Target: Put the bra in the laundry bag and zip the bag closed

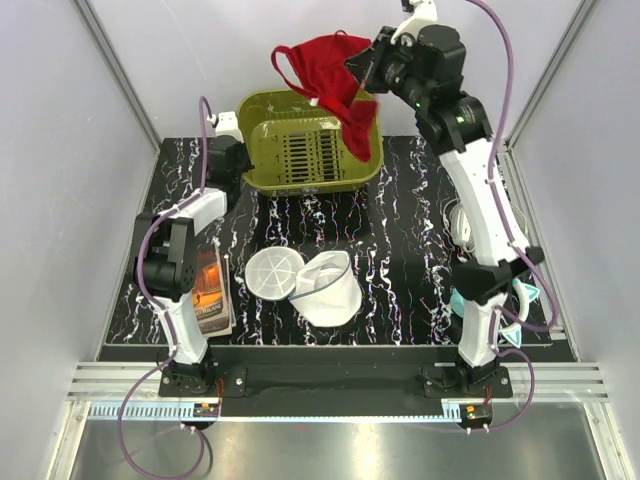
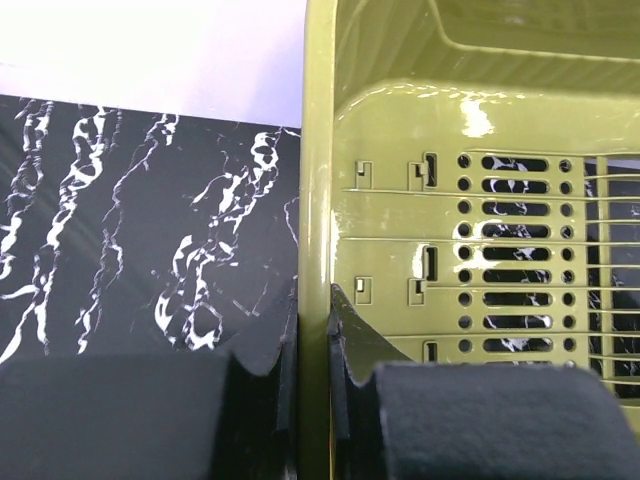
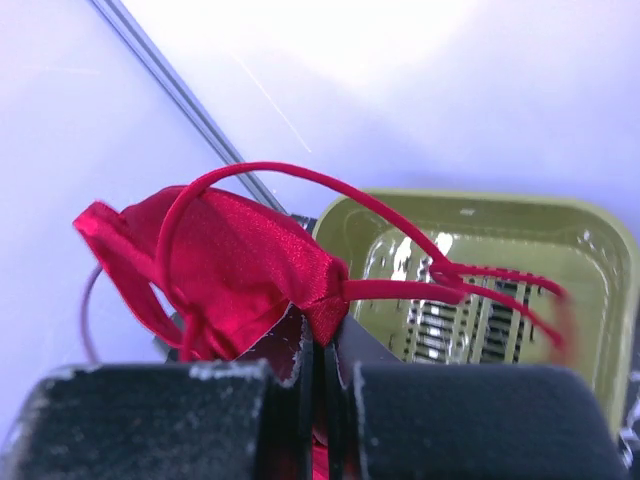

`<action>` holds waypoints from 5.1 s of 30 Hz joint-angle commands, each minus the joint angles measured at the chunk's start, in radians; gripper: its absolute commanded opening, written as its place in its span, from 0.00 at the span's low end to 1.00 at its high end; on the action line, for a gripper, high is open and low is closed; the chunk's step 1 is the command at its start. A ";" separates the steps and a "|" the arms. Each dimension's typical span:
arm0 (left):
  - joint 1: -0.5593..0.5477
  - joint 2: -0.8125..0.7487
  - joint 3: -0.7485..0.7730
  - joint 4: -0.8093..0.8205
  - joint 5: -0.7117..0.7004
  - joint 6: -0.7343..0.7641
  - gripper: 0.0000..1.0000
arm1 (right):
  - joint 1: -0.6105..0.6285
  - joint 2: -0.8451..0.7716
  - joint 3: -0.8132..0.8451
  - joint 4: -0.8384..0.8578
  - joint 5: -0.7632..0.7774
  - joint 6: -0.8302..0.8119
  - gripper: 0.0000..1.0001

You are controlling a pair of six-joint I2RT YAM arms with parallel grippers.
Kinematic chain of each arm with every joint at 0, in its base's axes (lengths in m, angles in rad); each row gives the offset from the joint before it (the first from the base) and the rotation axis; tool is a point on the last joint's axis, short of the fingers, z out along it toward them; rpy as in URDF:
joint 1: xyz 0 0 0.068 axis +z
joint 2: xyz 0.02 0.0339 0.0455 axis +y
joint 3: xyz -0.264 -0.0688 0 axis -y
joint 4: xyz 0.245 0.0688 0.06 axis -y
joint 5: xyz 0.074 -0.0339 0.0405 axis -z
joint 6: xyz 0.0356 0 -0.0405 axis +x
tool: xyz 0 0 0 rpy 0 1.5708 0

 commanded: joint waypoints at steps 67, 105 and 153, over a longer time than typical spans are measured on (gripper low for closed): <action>-0.779 0.059 0.262 -0.682 0.482 -0.297 0.32 | -0.247 -0.996 -1.903 -0.445 -0.156 0.319 0.82; -0.957 -0.355 -0.294 -0.397 0.575 0.360 0.82 | -0.361 -0.801 -1.891 -0.426 -0.410 0.352 0.00; -0.837 -0.113 -0.108 -0.369 1.167 0.071 0.00 | -0.411 -0.649 -1.760 -0.169 -0.161 0.131 0.69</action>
